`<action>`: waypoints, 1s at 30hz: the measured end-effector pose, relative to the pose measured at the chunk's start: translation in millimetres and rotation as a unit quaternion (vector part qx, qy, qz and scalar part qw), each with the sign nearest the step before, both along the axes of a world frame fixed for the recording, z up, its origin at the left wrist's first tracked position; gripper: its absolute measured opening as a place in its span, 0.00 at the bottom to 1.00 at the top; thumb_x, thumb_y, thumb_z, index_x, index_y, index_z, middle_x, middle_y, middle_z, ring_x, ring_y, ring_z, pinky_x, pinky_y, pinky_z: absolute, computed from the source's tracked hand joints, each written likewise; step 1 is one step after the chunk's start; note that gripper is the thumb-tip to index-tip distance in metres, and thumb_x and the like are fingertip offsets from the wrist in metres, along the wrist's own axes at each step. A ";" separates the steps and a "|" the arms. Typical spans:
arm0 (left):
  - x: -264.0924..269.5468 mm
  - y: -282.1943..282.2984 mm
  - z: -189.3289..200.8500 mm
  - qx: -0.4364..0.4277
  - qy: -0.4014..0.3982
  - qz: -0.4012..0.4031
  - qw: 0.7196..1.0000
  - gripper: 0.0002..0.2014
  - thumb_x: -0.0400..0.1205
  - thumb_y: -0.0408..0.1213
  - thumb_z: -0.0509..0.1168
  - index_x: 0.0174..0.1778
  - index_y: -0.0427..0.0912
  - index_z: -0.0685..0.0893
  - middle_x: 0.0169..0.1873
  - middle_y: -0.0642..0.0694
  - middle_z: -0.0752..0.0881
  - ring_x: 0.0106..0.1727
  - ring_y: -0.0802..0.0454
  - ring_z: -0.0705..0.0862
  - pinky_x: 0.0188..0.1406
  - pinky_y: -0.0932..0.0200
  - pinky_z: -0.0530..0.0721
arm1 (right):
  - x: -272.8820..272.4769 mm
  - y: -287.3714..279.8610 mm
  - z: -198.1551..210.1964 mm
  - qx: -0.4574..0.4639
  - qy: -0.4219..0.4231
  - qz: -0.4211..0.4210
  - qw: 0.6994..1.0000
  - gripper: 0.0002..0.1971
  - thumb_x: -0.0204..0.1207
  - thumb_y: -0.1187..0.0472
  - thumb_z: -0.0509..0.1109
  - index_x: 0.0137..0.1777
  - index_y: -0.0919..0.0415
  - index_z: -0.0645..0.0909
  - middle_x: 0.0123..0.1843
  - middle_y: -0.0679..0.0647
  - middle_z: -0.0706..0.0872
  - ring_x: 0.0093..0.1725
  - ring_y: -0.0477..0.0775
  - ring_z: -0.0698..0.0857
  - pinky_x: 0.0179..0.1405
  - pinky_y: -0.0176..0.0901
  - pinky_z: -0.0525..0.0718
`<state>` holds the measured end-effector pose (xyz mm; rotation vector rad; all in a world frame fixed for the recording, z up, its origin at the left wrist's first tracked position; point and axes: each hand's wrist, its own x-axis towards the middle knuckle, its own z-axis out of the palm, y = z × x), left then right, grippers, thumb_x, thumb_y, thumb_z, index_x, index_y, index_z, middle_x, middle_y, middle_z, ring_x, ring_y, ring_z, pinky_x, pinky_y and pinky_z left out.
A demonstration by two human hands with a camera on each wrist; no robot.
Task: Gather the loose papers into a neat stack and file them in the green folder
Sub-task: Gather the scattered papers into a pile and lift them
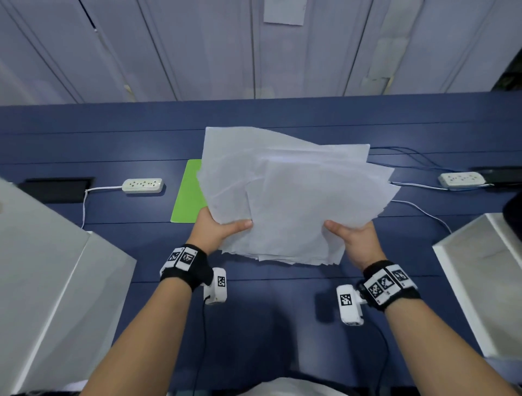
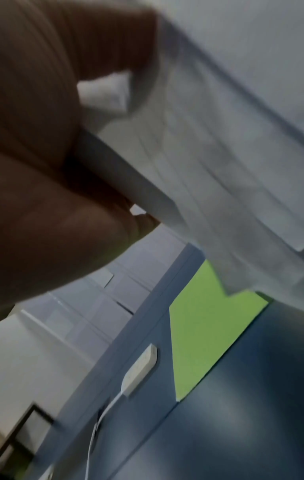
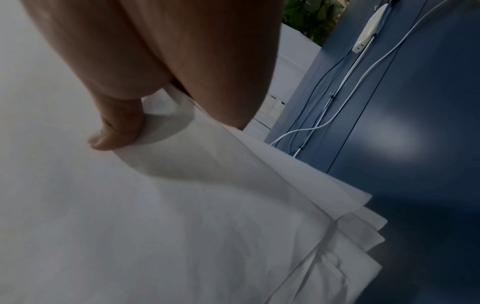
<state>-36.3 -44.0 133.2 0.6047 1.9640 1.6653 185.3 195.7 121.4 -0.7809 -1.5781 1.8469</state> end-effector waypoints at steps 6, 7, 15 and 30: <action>15.8 1.9 -23.7 -0.013 0.028 -0.014 0.999 0.22 0.66 0.31 0.84 0.56 0.45 0.92 0.54 0.49 0.94 0.59 0.50 0.92 0.62 0.52 0.88 | 2.5 -1.3 -12.5 0.014 -0.008 0.022 1.000 0.20 0.68 0.72 0.80 0.57 0.56 0.87 0.52 0.46 0.94 0.53 0.45 0.92 0.54 0.35 0.87; 16.7 0.2 -27.6 -0.014 0.025 -0.014 0.999 0.22 0.67 0.28 0.84 0.56 0.47 0.91 0.53 0.53 0.94 0.58 0.54 0.92 0.60 0.57 0.88 | 3.9 -2.0 -17.8 0.012 -0.014 0.026 0.999 0.20 0.66 0.69 0.82 0.58 0.56 0.87 0.54 0.49 0.94 0.55 0.47 0.92 0.57 0.38 0.87; 33.5 -10.4 -44.2 -0.143 -0.028 -0.140 0.979 0.24 0.60 0.40 0.86 0.48 0.52 0.84 0.43 0.61 0.89 0.45 0.75 0.86 0.46 0.81 0.77 | 19.0 -13.3 -50.5 -0.020 -0.130 0.066 0.989 0.18 0.65 0.69 0.84 0.55 0.64 0.89 0.49 0.55 0.94 0.51 0.50 0.93 0.50 0.39 0.90; 22.1 -2.7 -46.1 -0.078 -0.047 0.002 0.996 0.24 0.62 0.29 0.88 0.54 0.37 0.91 0.49 0.47 0.95 0.53 0.52 0.94 0.55 0.53 0.90 | 15.7 -6.6 -46.0 -0.049 -0.114 0.071 0.990 0.15 0.65 0.74 0.82 0.52 0.66 0.90 0.51 0.58 0.94 0.53 0.61 0.93 0.49 0.45 0.91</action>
